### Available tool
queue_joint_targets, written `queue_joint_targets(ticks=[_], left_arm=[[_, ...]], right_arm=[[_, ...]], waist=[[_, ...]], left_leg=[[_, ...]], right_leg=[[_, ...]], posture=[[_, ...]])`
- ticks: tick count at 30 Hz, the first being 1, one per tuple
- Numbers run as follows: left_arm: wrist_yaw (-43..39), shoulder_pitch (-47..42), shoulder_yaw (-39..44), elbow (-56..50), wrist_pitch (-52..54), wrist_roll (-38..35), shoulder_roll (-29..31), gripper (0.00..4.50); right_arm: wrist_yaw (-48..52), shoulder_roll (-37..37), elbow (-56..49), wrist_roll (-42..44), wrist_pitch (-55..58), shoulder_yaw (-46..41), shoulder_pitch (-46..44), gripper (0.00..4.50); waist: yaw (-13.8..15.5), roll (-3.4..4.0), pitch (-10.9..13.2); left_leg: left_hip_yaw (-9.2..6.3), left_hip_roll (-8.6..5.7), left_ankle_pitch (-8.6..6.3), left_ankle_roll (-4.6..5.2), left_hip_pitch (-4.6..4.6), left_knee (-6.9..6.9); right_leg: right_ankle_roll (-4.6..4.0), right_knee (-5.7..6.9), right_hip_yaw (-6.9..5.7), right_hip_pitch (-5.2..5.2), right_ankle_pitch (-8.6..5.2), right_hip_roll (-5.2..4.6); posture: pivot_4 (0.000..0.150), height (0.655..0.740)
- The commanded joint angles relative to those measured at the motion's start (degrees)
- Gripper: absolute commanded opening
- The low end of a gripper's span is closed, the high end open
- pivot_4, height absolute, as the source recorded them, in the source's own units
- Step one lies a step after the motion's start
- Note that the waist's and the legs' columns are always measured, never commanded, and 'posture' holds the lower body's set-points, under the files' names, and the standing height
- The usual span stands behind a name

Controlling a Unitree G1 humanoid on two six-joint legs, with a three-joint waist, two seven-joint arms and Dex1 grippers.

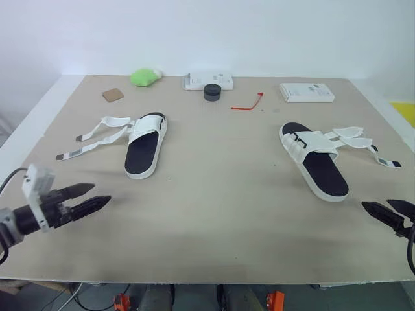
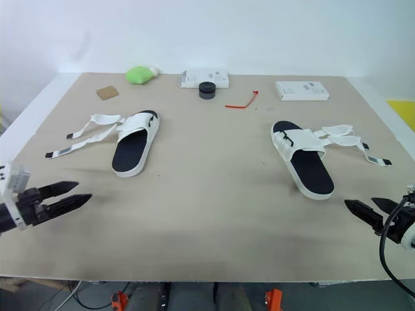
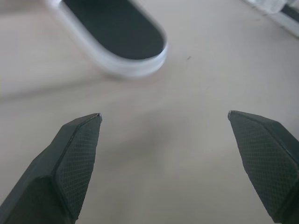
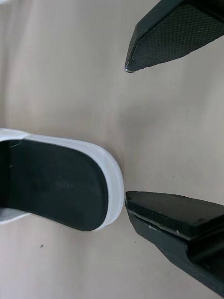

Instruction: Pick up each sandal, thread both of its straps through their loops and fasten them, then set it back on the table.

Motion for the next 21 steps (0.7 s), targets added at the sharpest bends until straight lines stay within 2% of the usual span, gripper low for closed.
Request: queue_joint_targets(ticks=[1,6,9,14,21], left_arm=[[-1.42,-4.73,-6.37,-4.79,-4.68,3.73,1.46,4.5],[-1.29,-14.04,-12.36,-7.23,-3.78,2.12,-0.64,4.5],[-3.41,-18.32,-16.77,-9.46,-2.71,0.67,-1.34,4.5],[-5.47,-24.9,-24.5,-9.59,-2.89,1.9,-4.18,4.5],[-4.8,-27.25,-27.14,-6.68,-6.22,4.06,-9.14,4.5]], right_arm=[[-3.14,-1.81,-7.45,2.2,7.09,0.84,-1.99,4.39],[-8.14,-1.05,-13.94,1.95,12.61,5.62,-6.8,4.39],[-13.8,0.24,-15.65,0.08,14.82,11.58,-13.94,4.39],[-26.19,6.64,-12.89,-5.07,21.45,21.95,-28.64,4.39],[-31.95,12.79,-7.72,-9.9,19.27,24.77,-35.41,4.39]], waist=[[-0.01,0.01,-0.01],[-0.1,0.01,0.0],[-0.27,0.0,0.0],[-0.31,0.01,0.01],[-0.09,0.01,0.01]], left_leg=[[0.02,0.0,0.0,0.0,0.0,0.06],[0.02,0.06,0.01,0.01,-0.05,0.24],[0.08,0.06,0.0,0.02,-0.04,0.25],[0.05,0.15,0.02,0.05,-0.07,0.37],[0.04,0.09,-0.04,0.17,-0.2,0.35]], right_leg=[[0.01,0.0,0.03,0.02,0.04,0.0],[0.08,0.01,0.1,0.03,0.15,0.13],[0.1,0.01,0.21,0.03,0.16,0.16],[0.14,0.02,0.41,0.01,0.32,0.46],[0.52,0.02,0.5,-0.01,0.37,0.49]], posture=[[0.15,0.74],[0.15,0.74],[0.15,0.74],[0.15,0.74],[0.15,0.74]])
